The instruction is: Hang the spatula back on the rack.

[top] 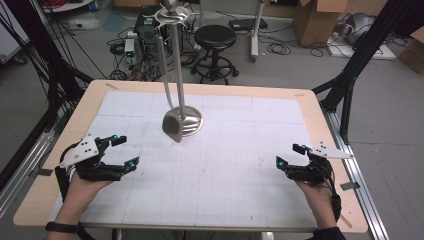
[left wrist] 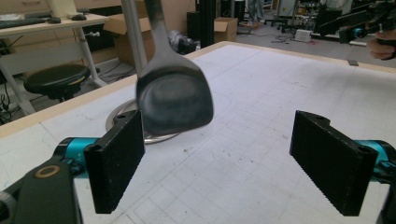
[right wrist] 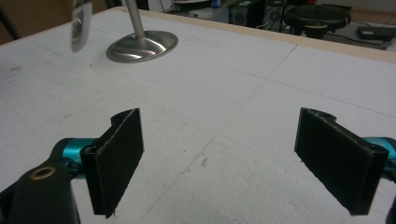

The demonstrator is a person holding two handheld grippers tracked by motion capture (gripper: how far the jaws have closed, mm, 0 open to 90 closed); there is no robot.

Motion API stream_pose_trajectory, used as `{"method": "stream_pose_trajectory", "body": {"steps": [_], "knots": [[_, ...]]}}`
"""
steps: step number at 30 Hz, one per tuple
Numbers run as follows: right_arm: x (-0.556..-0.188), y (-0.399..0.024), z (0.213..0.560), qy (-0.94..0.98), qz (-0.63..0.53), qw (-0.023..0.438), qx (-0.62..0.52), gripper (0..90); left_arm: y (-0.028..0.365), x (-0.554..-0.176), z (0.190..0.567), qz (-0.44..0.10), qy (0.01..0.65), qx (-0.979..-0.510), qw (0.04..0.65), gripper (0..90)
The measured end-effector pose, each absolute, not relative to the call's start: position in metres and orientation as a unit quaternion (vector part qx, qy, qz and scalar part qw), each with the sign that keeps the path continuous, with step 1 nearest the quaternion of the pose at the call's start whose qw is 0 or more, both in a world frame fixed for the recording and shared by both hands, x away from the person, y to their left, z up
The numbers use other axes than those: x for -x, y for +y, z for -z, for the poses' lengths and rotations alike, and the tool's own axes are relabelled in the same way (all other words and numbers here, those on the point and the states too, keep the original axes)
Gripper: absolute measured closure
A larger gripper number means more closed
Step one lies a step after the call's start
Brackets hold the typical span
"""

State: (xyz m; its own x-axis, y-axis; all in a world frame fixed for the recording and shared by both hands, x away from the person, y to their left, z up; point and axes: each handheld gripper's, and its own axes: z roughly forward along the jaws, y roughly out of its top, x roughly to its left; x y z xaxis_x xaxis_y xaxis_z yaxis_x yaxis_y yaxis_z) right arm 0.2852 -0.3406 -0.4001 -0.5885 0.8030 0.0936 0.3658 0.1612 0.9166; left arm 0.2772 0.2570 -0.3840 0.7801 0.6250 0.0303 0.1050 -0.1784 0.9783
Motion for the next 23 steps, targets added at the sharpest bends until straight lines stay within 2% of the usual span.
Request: {"method": "stream_pose_trajectory", "body": {"steps": [23], "knots": [[-0.2857,-0.3406,0.4007,0.733,-0.507,0.214,-0.400,15.0,0.2585,-0.2797,0.3872,-0.215,0.259,-0.733,0.591,18.3]]}}
